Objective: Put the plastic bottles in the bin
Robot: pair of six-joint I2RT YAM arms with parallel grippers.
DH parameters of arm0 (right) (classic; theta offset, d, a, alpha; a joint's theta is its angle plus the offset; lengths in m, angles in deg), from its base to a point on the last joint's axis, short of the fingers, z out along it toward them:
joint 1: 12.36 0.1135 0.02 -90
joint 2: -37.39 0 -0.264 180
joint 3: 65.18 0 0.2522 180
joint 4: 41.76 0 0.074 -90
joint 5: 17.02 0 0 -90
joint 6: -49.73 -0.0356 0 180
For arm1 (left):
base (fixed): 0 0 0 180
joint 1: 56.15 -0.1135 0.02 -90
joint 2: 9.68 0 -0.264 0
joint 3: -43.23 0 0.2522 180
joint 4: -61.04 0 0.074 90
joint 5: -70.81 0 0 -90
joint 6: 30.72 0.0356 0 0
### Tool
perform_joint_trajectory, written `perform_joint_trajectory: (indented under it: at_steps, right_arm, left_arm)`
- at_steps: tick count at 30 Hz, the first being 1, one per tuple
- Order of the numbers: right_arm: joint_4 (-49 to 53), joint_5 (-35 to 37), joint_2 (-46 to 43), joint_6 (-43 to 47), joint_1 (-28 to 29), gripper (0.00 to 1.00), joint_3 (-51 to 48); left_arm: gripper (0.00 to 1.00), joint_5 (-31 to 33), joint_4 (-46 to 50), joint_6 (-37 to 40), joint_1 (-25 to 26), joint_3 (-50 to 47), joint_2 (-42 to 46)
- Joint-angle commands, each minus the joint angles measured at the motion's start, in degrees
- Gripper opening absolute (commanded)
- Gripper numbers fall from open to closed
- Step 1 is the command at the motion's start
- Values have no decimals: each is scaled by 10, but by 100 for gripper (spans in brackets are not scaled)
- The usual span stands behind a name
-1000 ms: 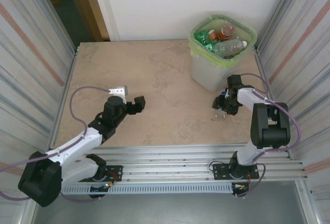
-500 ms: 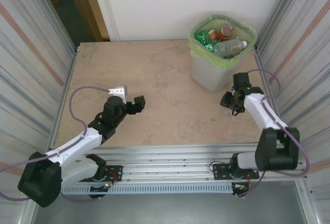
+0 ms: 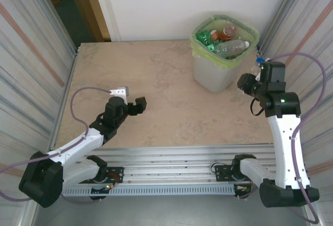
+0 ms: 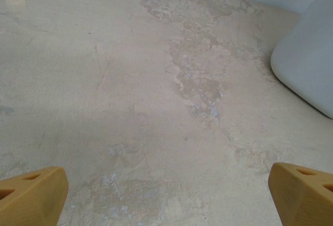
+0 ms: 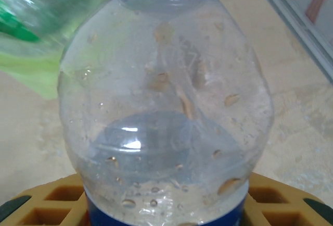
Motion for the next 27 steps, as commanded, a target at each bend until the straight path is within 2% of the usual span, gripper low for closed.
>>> perform_joint_trajectory:
  at_steps: [1,15,27]
  right_arm:
    - [12,-32,25,-18,1,42,61]
    - [-90,-75,229,-49,30,42,263]
    - [-87,-77,414,-43,61,42,461]
  left_arm:
    - [99,1,-9,1,-3,11,-2]
    - [99,-4,-9,-1,-4,14,-8]
    - [99,-2,-5,-3,-4,12,-5]
